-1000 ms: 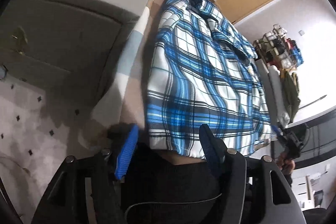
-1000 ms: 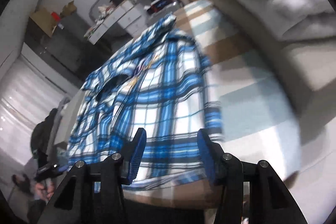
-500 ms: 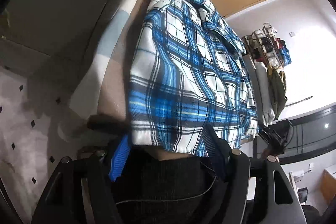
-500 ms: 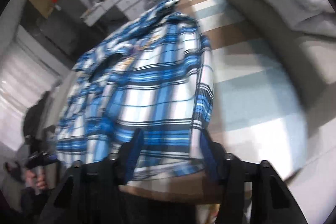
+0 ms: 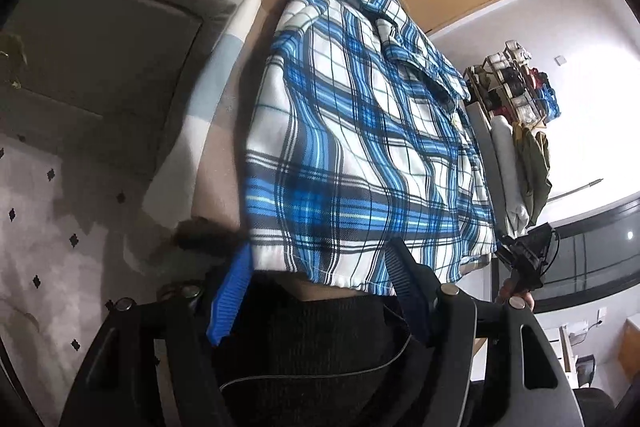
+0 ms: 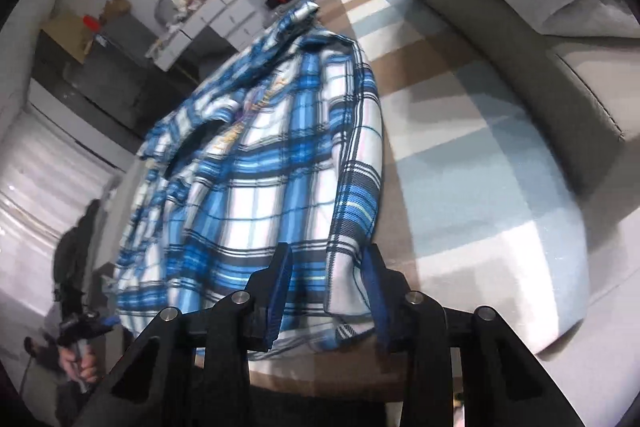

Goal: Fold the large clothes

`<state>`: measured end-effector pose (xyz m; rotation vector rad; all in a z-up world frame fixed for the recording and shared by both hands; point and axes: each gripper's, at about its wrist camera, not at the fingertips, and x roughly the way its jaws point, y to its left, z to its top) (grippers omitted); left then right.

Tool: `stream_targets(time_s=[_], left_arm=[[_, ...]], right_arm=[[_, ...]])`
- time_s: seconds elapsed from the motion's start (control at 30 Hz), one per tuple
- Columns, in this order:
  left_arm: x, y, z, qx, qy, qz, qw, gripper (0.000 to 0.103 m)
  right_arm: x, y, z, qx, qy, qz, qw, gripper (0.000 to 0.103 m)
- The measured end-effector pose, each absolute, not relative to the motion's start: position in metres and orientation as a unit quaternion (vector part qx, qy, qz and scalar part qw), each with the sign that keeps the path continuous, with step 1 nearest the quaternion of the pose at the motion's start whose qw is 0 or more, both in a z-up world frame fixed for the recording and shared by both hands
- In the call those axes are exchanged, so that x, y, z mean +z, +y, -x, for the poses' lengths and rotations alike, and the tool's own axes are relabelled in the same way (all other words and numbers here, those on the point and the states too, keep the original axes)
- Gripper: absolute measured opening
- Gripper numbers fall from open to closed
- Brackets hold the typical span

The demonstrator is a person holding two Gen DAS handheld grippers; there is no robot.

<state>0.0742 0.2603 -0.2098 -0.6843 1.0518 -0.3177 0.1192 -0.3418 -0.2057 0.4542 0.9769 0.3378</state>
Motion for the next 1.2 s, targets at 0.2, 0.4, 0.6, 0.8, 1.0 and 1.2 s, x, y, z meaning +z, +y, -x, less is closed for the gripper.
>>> stream_targets(time_s=[0.2,0.4,0.6,0.8,1.0,1.2], left_arm=[[-0.193,0.255,-0.073,-0.175,0.462,0.321,0.808,0.062],[-0.208,0.252,-0.091,-0.158,0.476,0.31,0.808,0.062],[-0.205,0.253,-0.086,-0.147,0.466,0.303,0.818,0.063],[-0.21,0.247,-0.087,-0.118,0.481,0.267,0.827,0.0],[-0.212,0.249,-0.078,-0.113,0.461,0.245,0.845,0.0],[-0.198,0.243,-0.062,-0.135,0.458,0.253,0.842,0.0]], right_arm=[[-0.199,-0.331,-0.115,0.158,0.448,-0.175,0.862,0.005],[-0.198,-0.325,-0.117,0.16,0.454,-0.162,0.862,0.008],[-0.202,-0.325,-0.12,0.137,0.466,-0.147,0.862,0.017],[-0.199,-0.327,-0.122,0.147,0.453,-0.162,0.864,0.003],[-0.181,-0.34,-0.111,0.128,0.431,-0.152,0.88,0.003],[-0.177,-0.353,-0.096,0.119,0.441,-0.149,0.877,0.003]])
